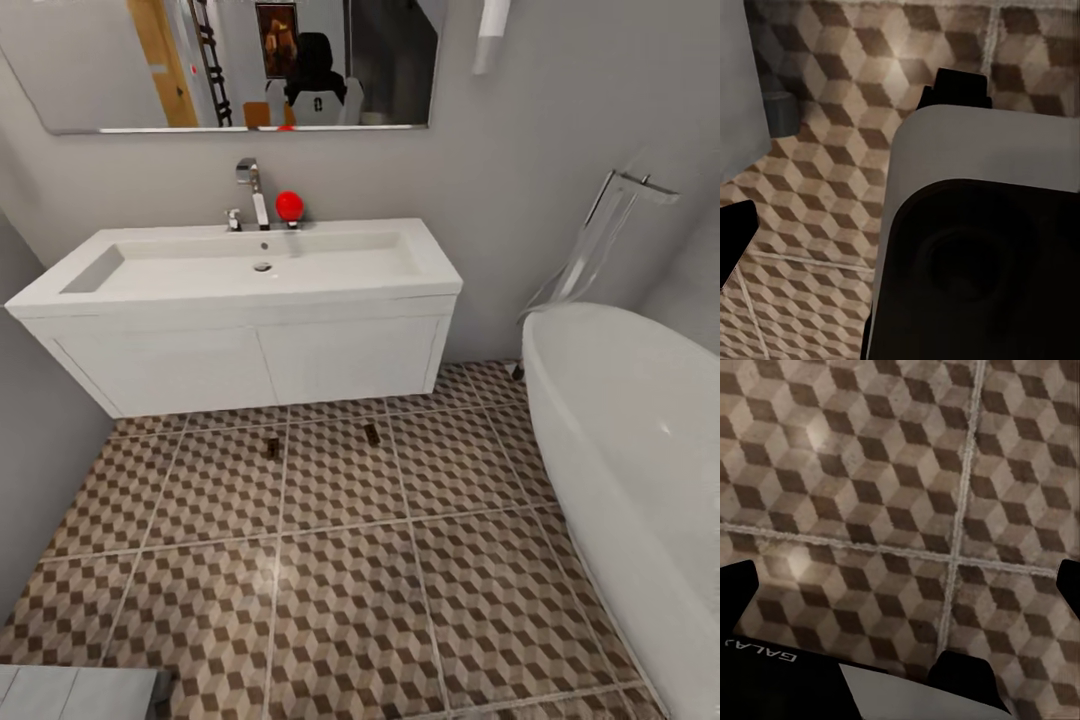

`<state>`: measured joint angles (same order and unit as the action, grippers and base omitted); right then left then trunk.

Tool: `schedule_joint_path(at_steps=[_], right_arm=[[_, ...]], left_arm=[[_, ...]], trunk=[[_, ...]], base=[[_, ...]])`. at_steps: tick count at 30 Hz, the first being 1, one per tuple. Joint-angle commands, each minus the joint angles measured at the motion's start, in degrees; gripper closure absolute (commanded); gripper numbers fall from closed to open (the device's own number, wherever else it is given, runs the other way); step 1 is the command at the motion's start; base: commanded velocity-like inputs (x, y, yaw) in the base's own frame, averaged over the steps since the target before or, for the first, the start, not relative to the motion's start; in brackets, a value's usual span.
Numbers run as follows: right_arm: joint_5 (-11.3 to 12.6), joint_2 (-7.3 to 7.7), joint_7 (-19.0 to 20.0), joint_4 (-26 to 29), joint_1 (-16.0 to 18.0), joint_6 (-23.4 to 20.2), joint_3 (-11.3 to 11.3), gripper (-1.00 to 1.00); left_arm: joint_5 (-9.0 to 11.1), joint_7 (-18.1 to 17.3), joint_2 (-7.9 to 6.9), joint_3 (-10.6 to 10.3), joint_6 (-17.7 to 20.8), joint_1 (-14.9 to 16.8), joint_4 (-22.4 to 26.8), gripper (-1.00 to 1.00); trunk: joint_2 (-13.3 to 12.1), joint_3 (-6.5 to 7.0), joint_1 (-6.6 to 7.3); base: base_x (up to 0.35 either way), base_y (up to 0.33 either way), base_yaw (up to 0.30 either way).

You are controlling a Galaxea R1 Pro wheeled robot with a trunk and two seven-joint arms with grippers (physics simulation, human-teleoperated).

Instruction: Take the four mousetraps from the cabinet in the bathroom and place them on the bathroom floor. Make sure all four end up on the same floor surface, and ensure that at least two of them are either under or directly next to the same bathroom sink.

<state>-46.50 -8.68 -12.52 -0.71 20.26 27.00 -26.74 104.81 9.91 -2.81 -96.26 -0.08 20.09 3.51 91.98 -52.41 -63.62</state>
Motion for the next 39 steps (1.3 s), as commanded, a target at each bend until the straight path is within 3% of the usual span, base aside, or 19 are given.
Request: schedule_joint_path(at_steps=[1,39], right_arm=[[-0.6,0.00,-0.4,-0.1,0.0,0.1,-0.3,-1.00],[-0.4,0.06,-0.4,0.0,0.0,0.2,-0.4,-1.00]], left_arm=[[0.3,0.5,-0.08,-0.4,0.0,0.0,0.3,-1.00],[0.3,0.4,-0.20,-0.4,0.0,0.0,0.3,-1.00]], trunk=[[0.0,0.04,0.00],[0.0,2.98,0.00]], base=[[0.000,0.000,-0.201],[0.000,0.000,-0.197]])
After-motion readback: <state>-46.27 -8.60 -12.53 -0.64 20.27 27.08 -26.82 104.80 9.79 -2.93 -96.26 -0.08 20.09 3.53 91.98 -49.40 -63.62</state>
